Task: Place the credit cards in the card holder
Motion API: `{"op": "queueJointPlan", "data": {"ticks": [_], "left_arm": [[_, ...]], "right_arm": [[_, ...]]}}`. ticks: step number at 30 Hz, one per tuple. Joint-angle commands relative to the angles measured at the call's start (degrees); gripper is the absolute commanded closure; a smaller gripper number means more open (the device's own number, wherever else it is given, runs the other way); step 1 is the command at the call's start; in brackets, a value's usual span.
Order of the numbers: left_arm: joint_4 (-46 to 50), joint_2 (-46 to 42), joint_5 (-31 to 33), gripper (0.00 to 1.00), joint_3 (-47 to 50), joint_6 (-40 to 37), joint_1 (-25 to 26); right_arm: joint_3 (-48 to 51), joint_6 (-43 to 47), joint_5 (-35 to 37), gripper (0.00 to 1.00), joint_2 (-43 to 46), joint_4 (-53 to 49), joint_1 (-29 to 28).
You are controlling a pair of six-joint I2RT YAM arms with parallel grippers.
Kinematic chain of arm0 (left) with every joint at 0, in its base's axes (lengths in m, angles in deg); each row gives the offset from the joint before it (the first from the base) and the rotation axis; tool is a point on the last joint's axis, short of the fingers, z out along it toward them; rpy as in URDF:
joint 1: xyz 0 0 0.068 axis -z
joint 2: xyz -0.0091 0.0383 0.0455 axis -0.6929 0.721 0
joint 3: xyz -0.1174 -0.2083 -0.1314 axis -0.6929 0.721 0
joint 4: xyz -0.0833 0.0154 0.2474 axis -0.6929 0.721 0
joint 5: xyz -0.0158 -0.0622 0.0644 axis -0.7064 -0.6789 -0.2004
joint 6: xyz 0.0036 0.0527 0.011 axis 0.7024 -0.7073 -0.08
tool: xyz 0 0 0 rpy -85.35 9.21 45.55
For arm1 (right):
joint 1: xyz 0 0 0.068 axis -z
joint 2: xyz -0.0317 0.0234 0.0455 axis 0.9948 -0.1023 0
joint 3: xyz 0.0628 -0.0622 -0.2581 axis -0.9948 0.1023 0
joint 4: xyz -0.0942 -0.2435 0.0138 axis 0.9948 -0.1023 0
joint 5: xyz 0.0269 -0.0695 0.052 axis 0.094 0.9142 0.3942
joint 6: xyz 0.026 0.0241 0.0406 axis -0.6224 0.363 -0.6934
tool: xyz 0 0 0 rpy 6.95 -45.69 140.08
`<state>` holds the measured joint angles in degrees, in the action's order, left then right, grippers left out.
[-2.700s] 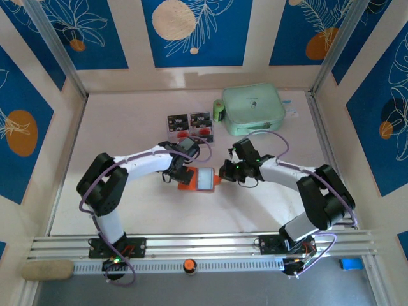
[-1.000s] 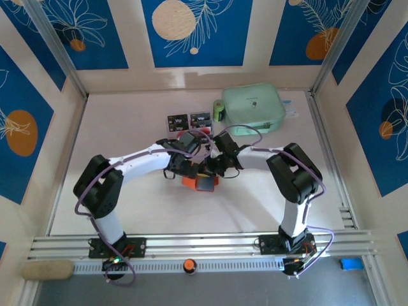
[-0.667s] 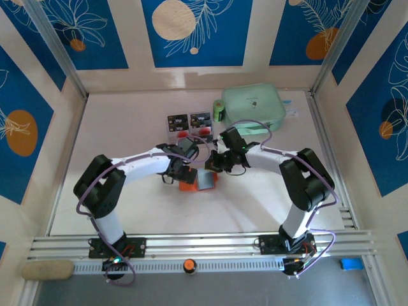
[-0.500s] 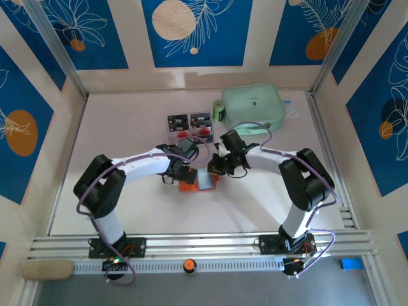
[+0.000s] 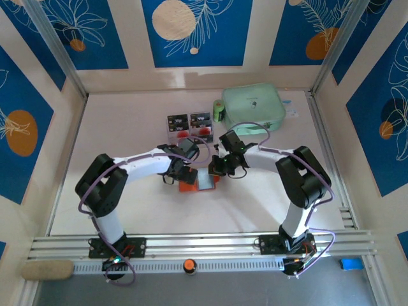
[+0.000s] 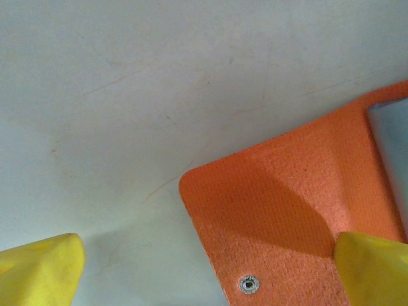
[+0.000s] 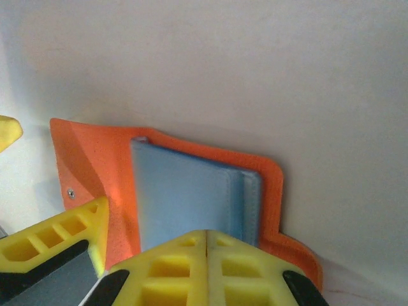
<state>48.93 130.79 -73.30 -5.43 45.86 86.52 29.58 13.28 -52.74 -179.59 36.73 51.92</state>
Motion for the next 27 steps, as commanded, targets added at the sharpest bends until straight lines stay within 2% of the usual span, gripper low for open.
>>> {"op": "queueJointPlan", "data": {"ticks": [1,16,27], "left_arm": [[0.17,1.07,0.09,0.00,-1.68,-1.36,0.14],[0.77,1.18,0.56,0.00,-3.02,-2.45,0.15],[1.05,0.85,0.52,0.00,-3.41,-2.36,0.10]], "right_arm": [[-1.41,2.01,0.58,0.96,-1.11,-1.90,0.37],[-4.14,2.85,-0.46,0.95,-0.29,-3.01,1.18],[-4.47,3.60,-0.04,0.95,-2.88,-3.14,1.44]]}}
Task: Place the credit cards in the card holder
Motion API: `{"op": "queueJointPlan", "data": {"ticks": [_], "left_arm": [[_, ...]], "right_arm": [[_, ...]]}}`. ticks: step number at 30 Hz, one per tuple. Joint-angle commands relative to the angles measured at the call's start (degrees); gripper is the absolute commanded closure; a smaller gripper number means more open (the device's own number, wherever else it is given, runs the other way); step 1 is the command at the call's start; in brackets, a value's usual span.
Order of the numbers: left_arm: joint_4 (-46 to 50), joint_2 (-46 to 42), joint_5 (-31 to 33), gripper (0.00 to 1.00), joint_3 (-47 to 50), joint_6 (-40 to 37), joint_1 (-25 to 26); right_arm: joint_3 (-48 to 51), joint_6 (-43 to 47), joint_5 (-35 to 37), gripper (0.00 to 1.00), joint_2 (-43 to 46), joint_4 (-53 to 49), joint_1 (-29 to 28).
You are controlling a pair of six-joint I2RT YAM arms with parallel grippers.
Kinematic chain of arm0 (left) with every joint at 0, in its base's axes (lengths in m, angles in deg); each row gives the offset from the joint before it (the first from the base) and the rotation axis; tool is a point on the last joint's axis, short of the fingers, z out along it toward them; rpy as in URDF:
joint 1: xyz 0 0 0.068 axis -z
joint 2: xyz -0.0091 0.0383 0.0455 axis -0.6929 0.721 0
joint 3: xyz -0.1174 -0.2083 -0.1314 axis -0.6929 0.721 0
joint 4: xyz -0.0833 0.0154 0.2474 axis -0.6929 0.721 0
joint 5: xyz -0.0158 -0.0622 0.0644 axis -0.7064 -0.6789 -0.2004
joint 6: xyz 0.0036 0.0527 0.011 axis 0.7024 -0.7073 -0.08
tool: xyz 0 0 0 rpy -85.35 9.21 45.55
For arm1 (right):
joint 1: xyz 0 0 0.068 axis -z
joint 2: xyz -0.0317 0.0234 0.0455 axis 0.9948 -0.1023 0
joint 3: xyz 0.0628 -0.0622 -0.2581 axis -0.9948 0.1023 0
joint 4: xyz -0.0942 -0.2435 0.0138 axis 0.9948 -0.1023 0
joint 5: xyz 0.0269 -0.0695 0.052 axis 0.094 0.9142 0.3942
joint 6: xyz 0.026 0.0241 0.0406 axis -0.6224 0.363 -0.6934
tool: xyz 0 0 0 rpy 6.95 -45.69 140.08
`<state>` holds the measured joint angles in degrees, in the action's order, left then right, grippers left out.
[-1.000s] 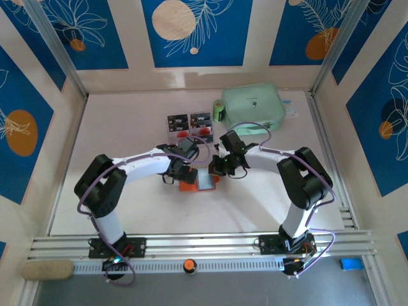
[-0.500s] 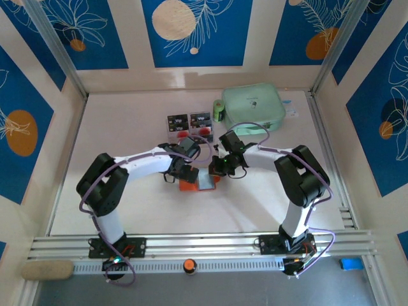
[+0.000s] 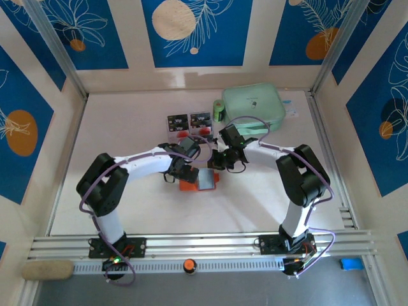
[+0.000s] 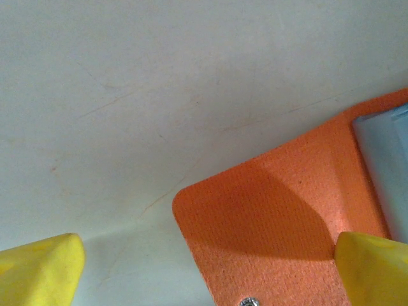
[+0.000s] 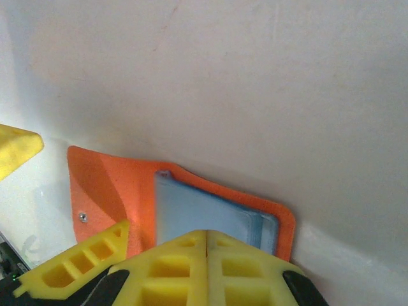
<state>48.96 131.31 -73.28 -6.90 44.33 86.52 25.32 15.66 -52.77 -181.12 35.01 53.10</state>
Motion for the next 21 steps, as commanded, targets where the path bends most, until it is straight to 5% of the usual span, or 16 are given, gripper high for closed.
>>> {"op": "queueJointPlan", "data": {"ticks": [1,21], "left_arm": [[1.14,0.31,0.33,0.00,-2.18,-0.77,0.10],[-4.40,-2.79,-3.07,0.00,2.95,2.57,0.02]], "right_arm": [[0.14,1.30,0.05,0.95,-1.50,-1.26,0.33],[4.60,-0.01,-0.40,0.96,-1.00,-0.01,-0.33]]}}
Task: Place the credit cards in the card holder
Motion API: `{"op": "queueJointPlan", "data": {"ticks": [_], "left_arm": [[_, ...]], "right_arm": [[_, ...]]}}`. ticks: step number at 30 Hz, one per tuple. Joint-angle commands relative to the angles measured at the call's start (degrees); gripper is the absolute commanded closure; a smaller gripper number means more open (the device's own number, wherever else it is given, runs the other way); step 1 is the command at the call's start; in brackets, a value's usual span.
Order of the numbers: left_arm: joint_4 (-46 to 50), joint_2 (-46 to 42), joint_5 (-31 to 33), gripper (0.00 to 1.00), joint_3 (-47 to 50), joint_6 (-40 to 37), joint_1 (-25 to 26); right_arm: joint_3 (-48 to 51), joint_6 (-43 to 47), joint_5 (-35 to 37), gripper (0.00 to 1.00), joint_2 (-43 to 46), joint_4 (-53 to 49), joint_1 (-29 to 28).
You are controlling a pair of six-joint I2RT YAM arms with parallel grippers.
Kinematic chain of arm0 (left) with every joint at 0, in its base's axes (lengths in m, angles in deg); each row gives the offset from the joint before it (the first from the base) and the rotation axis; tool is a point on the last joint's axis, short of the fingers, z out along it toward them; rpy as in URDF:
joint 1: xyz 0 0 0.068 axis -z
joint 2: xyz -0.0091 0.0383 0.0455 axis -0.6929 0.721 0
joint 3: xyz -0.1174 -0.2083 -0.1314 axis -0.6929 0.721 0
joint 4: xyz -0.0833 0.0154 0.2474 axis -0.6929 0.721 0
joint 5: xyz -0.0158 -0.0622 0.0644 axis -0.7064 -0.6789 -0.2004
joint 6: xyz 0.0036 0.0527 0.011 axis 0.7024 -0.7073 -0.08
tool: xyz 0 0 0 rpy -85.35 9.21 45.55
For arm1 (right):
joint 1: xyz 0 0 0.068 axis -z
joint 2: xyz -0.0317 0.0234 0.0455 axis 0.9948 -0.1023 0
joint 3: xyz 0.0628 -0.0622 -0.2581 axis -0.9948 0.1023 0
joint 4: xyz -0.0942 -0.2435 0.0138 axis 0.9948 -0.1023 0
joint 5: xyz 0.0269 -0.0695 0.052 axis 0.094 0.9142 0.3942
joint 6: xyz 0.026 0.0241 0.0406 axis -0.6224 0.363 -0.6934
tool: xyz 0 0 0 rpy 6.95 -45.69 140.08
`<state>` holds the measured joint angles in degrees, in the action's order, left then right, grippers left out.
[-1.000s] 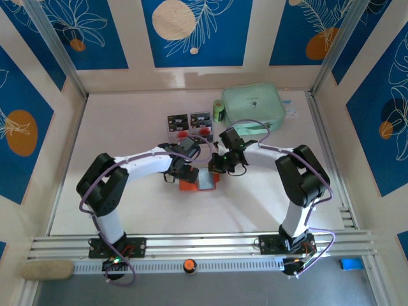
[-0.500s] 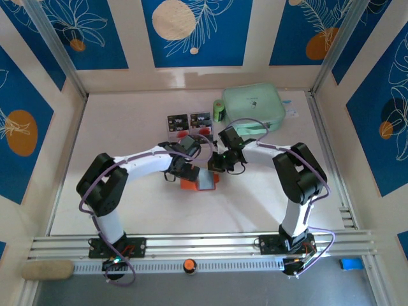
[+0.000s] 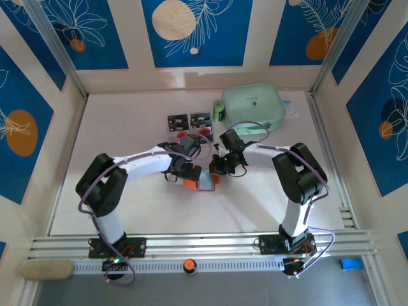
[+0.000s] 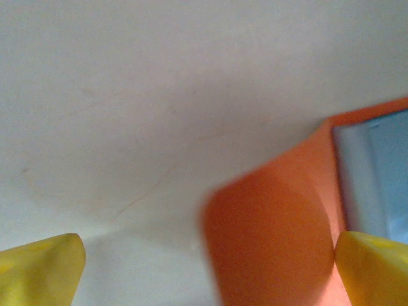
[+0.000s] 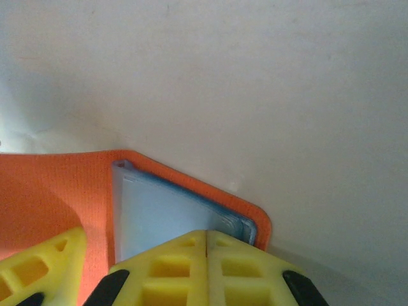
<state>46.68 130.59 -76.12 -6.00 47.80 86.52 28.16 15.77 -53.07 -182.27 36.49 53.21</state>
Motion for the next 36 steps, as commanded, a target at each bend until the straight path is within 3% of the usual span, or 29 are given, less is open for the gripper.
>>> {"op": "queueJointPlan", "data": {"ticks": [1,20,36], "left_arm": [[-2.61,-2.30,-0.19,0.00,2.48,-1.34,0.03],[-14.15,-5.89,-8.03,0.00,8.06,-0.42,-0.47],[-17.02,-5.90,-8.49,0.00,11.85,-0.20,-0.80]], "right_arm": [[1.93,-0.30,-0.16,0.96,0.23,-1.42,-0.59],[0.62,-3.72,-1.81,0.97,-2.26,0.54,-2.66],[-0.34,-5.73,-4.13,0.97,-3.45,2.00,-2.57]]}}
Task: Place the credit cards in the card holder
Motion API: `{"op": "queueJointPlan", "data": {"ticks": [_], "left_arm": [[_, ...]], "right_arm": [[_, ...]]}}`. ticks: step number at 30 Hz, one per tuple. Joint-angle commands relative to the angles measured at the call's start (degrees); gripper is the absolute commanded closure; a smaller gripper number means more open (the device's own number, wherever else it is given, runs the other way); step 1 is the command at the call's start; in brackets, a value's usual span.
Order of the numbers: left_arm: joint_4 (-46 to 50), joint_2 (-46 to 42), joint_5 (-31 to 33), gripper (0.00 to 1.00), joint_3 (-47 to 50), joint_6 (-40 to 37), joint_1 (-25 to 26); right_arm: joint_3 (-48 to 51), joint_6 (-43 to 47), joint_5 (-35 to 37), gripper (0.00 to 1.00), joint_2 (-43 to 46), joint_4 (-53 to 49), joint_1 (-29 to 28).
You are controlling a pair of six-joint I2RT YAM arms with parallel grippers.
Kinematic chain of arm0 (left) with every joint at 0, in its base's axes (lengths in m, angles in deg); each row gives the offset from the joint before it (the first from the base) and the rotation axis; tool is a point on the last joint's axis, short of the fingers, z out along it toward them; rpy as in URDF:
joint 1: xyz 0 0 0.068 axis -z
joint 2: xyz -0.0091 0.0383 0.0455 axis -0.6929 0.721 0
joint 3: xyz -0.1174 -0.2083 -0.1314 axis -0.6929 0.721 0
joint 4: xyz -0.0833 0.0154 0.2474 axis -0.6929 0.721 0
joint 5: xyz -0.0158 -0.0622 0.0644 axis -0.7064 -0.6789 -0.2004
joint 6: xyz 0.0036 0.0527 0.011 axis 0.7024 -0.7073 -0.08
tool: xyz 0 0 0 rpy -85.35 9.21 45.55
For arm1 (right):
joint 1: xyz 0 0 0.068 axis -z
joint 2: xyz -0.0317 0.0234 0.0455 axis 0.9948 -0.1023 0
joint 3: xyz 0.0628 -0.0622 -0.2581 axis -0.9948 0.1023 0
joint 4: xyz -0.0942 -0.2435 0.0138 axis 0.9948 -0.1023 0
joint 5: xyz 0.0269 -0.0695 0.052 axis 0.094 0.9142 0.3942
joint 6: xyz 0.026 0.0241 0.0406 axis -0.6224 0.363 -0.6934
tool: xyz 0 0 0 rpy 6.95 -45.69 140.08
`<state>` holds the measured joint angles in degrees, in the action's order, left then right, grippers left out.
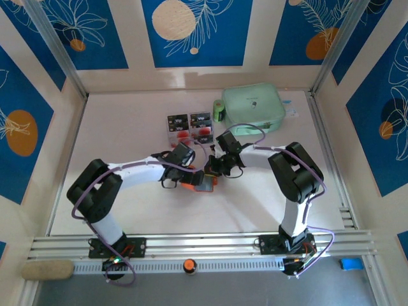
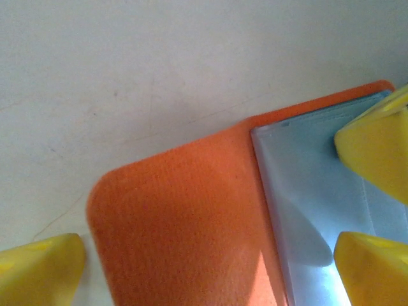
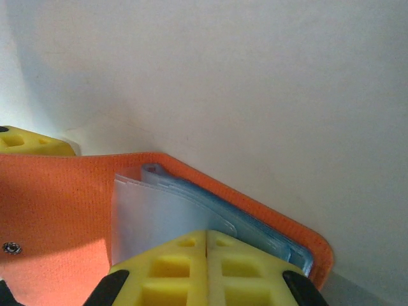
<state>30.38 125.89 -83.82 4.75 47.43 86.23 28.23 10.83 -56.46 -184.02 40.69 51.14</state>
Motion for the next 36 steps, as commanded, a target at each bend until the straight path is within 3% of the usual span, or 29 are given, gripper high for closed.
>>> {"op": "queueJointPlan", "data": {"ticks": [1,6,14,26,32,36], "left_arm": [[-0.99,-1.26,-0.79,0.01,1.46,0.38,-0.53],[-2.75,-2.20,-1.56,0.06,3.24,1.01,-0.56],[-3.97,-2.62,-2.11,0.09,4.14,1.71,-0.57],[-4.63,-3.80,-1.66,0.11,4.79,1.87,-0.62],[-4.43,-4.71,-1.32,0.09,4.68,2.06,-0.71],[-4.25,-4.71,-1.43,0.07,4.33,1.98,-0.72]], "right_arm": [[-0.49,-0.81,-0.89,0.97,-1.48,-2.23,-0.26],[-0.24,-1.14,-1.61,0.94,1.50,-2.54,1.03],[1.24,-2.35,-0.58,0.77,5.31,-2.29,1.88],[3.64,-4.77,-1.57,0.76,6.13,0.16,0.06],[3.82,-3.42,4.17,0.76,11.05,-4.01,-1.25],[4.08,-1.90,11.53,0.64,14.72,-9.25,-2.91]]}}
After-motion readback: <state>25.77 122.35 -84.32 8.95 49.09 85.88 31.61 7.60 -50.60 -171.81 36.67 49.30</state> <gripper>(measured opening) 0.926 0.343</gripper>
